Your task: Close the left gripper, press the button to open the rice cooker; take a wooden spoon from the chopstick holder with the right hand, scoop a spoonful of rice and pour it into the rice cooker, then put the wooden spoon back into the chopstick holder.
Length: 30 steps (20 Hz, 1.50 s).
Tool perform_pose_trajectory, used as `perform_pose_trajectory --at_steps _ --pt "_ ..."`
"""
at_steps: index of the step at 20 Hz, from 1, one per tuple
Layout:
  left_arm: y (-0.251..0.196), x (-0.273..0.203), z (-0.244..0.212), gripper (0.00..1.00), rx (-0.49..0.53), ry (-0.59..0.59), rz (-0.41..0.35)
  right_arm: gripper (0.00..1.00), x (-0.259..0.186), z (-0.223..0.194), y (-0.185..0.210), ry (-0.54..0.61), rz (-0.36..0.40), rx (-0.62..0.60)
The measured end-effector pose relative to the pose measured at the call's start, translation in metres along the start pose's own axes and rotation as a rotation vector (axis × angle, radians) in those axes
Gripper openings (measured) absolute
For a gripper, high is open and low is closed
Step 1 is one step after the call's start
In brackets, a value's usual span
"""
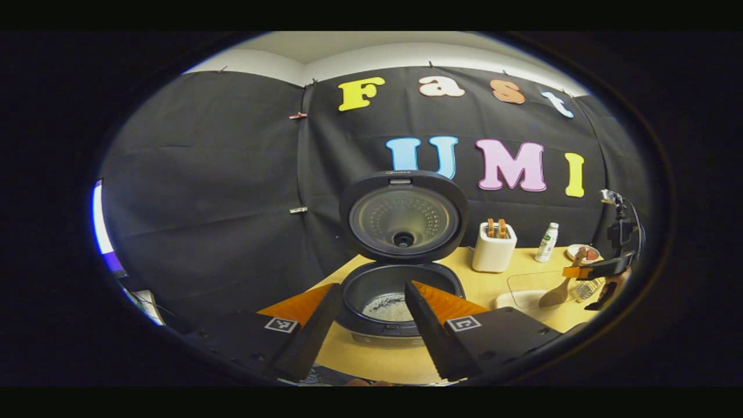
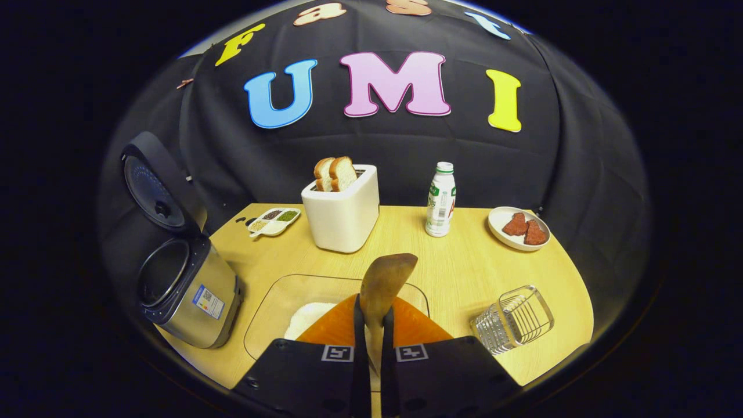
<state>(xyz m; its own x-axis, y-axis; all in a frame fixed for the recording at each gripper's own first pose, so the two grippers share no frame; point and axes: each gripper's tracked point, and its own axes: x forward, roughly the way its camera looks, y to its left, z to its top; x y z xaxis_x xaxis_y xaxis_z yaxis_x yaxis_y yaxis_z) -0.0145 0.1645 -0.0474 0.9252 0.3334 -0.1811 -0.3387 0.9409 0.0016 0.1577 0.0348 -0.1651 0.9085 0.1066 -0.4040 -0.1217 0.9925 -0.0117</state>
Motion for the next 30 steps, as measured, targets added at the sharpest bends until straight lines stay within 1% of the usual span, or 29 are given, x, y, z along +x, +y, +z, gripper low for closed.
perform_pose_trajectory --at_steps 4,13,17,24,28,29,30 --pt "0.002 0.003 -0.006 0.78 -0.025 0.016 0.003 0.11 -0.001 -0.004 0.010 0.014 0.014 0.016" --pt "0.009 0.002 -0.006 0.78 -0.031 0.022 0.011 0.11 -0.005 -0.016 0.042 0.055 0.065 0.162" --pt "0.012 0.000 -0.011 0.78 -0.030 0.034 0.016 0.12 -0.001 -0.015 0.047 0.074 0.076 0.275" --pt "0.012 -0.001 -0.009 0.78 -0.010 0.033 0.010 0.11 0.007 -0.018 0.043 0.120 0.084 0.503" --pt "0.010 -0.003 -0.005 0.79 0.005 0.027 0.000 0.11 0.009 -0.016 0.044 0.127 0.102 0.595" --pt "0.009 -0.003 -0.005 0.77 0.010 0.026 -0.003 0.11 0.008 -0.016 0.046 0.128 0.108 0.624" --pt "0.009 -0.003 -0.004 0.78 0.016 0.024 -0.005 0.11 0.009 -0.017 0.045 0.131 0.108 0.649"
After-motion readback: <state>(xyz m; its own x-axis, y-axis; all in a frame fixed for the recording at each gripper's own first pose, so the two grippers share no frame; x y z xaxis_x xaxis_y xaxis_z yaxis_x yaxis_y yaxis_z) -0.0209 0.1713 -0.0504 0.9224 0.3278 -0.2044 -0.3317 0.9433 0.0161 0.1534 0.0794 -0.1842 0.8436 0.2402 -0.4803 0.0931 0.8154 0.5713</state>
